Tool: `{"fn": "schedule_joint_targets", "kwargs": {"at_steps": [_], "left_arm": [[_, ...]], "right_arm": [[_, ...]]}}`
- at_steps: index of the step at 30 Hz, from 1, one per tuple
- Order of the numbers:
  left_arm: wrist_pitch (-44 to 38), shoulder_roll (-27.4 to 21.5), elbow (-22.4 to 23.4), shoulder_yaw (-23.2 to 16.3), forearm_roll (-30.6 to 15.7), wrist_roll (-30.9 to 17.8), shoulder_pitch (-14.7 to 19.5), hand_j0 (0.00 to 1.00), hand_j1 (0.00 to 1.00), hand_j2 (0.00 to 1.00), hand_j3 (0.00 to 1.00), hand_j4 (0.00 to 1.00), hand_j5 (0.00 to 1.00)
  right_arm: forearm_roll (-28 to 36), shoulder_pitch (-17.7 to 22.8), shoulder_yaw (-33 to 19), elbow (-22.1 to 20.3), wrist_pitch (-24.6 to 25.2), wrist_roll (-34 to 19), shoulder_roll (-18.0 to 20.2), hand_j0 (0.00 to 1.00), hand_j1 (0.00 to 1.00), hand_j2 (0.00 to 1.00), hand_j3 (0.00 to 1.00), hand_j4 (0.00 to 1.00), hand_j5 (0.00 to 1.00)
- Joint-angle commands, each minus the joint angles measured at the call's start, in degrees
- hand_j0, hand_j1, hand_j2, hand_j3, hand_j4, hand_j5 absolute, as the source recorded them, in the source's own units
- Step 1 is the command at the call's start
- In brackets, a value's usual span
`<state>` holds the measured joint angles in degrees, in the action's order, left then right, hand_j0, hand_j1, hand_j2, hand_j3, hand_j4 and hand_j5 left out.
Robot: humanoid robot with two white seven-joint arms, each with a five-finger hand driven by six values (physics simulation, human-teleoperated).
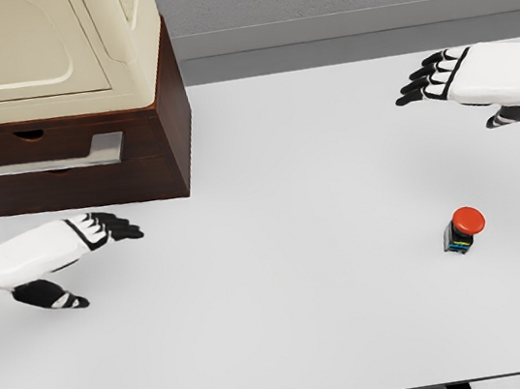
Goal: Open the cabinet drawer with left arm, and place a switch into the drawer with right arm
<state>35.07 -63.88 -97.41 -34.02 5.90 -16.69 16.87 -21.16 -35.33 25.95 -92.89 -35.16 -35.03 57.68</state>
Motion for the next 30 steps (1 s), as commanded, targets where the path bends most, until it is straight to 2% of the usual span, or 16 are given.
{"fn": "schedule_joint_targets", "kwargs": {"at_steps": [1, 4, 7, 8, 11, 14, 15, 17, 18, 19, 20, 21, 22, 25, 28, 30], "left_arm": [[-0.1, 0.2, -3.7, -0.1, -0.5, 0.0, 0.1, 1.0, 1.0, 1.0, 1.0, 1.0, 1.0], [-0.1, 0.2, -3.7, -0.1, -0.5, 0.1, 0.2, 1.0, 1.0, 1.0, 1.0, 1.0, 1.0], [-0.1, 1.1, -3.7, -0.3, -1.5, 0.3, 3.9, 1.0, 1.0, 1.0, 1.0, 1.0, 1.0], [-0.1, 1.4, -3.7, -1.1, -1.6, 0.2, 4.4, 1.0, 1.0, 1.0, 1.0, 1.0, 1.0], [-0.1, 3.6, -3.7, -8.4, -2.6, 0.5, 10.8, 1.0, 1.0, 1.0, 1.0, 1.0, 1.0], [-0.1, 3.4, -3.7, -9.2, -5.4, 0.5, 13.2, 1.0, 1.0, 1.0, 1.0, 1.0, 1.0], [-0.1, 1.9, -3.6, -12.1, -8.3, 0.5, 16.7, 1.0, 1.0, 1.0, 1.0, 1.0, 1.0], [-0.1, -2.4, -3.7, -22.8, -15.7, 0.2, 24.3, 1.0, 1.0, 1.0, 1.0, 1.0, 1.0], [-0.1, -3.1, -3.7, -26.3, -20.5, 0.0, 27.8, 1.0, 1.0, 1.0, 1.0, 1.0, 1.0], [-0.1, -3.6, -3.7, -27.3, -23.1, -0.5, 29.9, 1.0, 1.0, 1.0, 1.0, 1.0, 1.0], [-0.1, -8.0, -3.7, -28.3, -24.5, -0.9, 31.5, 1.0, 1.0, 1.0, 1.0, 1.0, 1.0], [-0.1, -12.7, -3.7, -28.9, -26.9, -0.8, 31.7, 1.0, 1.0, 1.0, 1.0, 1.0, 1.0], [-0.1, -15.6, -3.7, -31.8, -32.8, -1.0, 31.7, 1.0, 1.0, 1.0, 1.0, 1.0, 1.0], [-0.1, -16.5, -3.7, -32.6, -34.8, -6.5, 32.9, 1.0, 1.0, 1.0, 1.0, 1.0, 1.0], [-0.1, -19.4, -3.7, -34.4, -36.8, -6.4, 35.2, 0.93, 0.93, 0.93, 0.93, 0.93, 0.93], [-0.1, -18.7, -3.7, -34.4, -36.7, -6.9, 36.3, 0.89, 0.89, 0.89, 0.89, 0.89, 0.89]], "right_arm": [[0.3, 0.0, 0.0, -0.1, 0.2, 0.0, 0.1, 1.0, 1.0, 1.0, 1.0, 1.0, 1.0], [0.4, -0.1, 0.0, -0.1, 0.2, 0.0, 0.0, 1.0, 1.0, 1.0, 1.0, 1.0, 1.0], [0.5, 0.4, 1.2, -1.3, 0.2, 0.0, 0.2, 1.0, 1.0, 1.0, 1.0, 1.0, 1.0], [0.4, 0.6, 1.6, -1.0, 0.2, 0.0, 0.4, 1.0, 1.0, 1.0, 1.0, 1.0, 1.0], [0.1, 1.1, 1.6, -0.7, 0.2, 0.0, 2.0, 1.0, 1.0, 1.0, 1.0, 1.0, 1.0], [0.1, 1.9, 2.3, -1.2, 0.2, 0.0, 3.1, 1.0, 1.0, 1.0, 1.0, 1.0, 1.0], [0.1, 2.4, 3.8, -1.3, 0.2, 0.0, 3.1, 1.0, 1.0, 1.0, 1.0, 1.0, 1.0], [0.0, 2.3, 6.4, -1.3, 0.2, 0.0, 3.1, 1.0, 1.0, 1.0, 1.0, 1.0, 1.0], [0.0, 2.4, 6.5, -1.3, 0.2, 0.0, 3.1, 1.0, 1.0, 1.0, 1.0, 1.0, 1.0], [0.0, 2.4, 7.2, -1.4, 0.2, 0.0, 3.1, 1.0, 1.0, 1.0, 1.0, 1.0, 1.0], [0.0, 2.4, 7.5, -1.8, 0.2, 0.0, 3.2, 1.0, 1.0, 1.0, 1.0, 1.0, 1.0], [-0.1, 2.4, 7.7, -2.1, 0.2, 0.0, 3.9, 1.0, 1.0, 1.0, 1.0, 1.0, 1.0], [-0.1, 2.4, 9.2, -3.0, 0.2, 0.0, 4.0, 1.0, 1.0, 1.0, 1.0, 1.0, 1.0], [-0.1, 2.5, 10.3, -4.3, 0.2, 0.0, 4.9, 1.0, 1.0, 1.0, 1.0, 1.0, 1.0], [-0.4, 3.1, 10.4, -4.4, 0.2, 0.0, 7.5, 1.0, 1.0, 1.0, 1.0, 1.0, 1.0], [-1.1, 3.5, 10.4, -4.5, 0.2, 0.0, 8.6, 1.0, 1.0, 1.0, 1.0, 1.0, 1.0]]}}
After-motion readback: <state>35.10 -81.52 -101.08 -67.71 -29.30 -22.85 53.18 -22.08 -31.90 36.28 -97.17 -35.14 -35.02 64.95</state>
